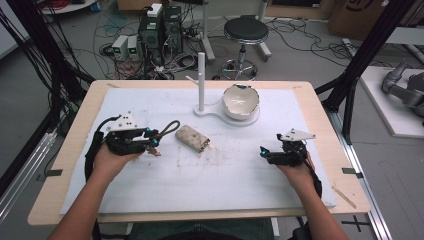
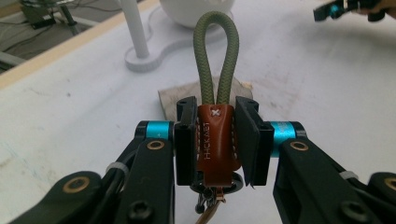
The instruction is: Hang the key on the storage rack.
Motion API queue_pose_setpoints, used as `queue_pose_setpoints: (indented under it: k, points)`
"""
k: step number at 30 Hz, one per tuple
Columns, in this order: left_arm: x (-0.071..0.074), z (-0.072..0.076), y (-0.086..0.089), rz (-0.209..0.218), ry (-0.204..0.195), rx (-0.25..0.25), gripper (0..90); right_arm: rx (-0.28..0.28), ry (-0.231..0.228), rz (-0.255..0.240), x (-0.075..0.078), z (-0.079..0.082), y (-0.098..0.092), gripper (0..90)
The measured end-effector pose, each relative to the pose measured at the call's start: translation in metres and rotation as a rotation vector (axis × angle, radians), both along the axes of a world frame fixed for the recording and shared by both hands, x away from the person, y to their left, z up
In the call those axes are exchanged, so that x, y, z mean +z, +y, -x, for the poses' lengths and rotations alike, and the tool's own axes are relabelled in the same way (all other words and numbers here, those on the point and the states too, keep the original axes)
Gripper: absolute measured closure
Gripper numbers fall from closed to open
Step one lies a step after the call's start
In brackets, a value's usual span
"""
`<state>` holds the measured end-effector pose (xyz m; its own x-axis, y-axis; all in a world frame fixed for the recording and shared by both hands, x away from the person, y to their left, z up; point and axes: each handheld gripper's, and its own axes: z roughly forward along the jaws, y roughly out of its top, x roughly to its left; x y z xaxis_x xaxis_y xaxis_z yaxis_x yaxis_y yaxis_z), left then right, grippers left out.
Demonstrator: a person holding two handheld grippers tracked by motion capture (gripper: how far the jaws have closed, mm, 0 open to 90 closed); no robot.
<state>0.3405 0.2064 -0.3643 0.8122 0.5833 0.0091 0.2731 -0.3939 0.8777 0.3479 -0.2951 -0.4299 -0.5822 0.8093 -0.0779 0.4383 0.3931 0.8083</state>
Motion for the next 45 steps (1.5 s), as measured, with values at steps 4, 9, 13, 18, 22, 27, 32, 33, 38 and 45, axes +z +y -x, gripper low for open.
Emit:
queue_pose_setpoints:
  k: [4,9,13,18,22,27,32,33,38,45]
  points:
    - [0.016,-0.01,-0.009,0.008,-0.028,0.007,70.0,-0.001,0.001,-0.005,0.0,-0.001,0.0,17.4]
    - [0.033,-0.02,-0.022,0.006,-0.056,0.012,69.9,0.002,-0.002,-0.008,0.0,-0.001,0.0,17.4]
    - [0.049,-0.032,-0.035,0.002,-0.071,0.025,69.9,0.002,0.001,-0.011,0.0,-0.001,-0.001,17.4]
    - [0.067,-0.048,-0.049,-0.02,-0.103,0.039,70.0,0.002,0.003,-0.011,0.0,-0.001,-0.001,17.3]
    - [0.079,-0.06,-0.057,-0.021,-0.124,0.052,69.9,0.003,0.004,-0.01,0.0,-0.001,-0.001,17.3]
    - [0.088,-0.075,-0.065,-0.025,-0.128,0.064,70.0,0.004,0.004,-0.009,0.0,-0.001,-0.001,17.4]
    - [0.088,-0.091,-0.071,-0.041,-0.106,0.074,69.9,0.003,0.007,-0.01,0.0,-0.001,-0.001,17.4]
    - [0.088,-0.093,-0.073,-0.046,-0.105,0.074,69.9,0.003,0.007,-0.01,0.0,-0.001,-0.001,17.4]
    - [0.081,-0.102,-0.079,-0.065,-0.09,0.092,69.9,0.002,0.009,-0.013,-0.001,-0.002,-0.002,17.3]
    - [0.072,-0.114,-0.08,-0.098,-0.073,0.133,69.9,0.002,0.013,-0.013,-0.001,-0.002,-0.002,17.3]
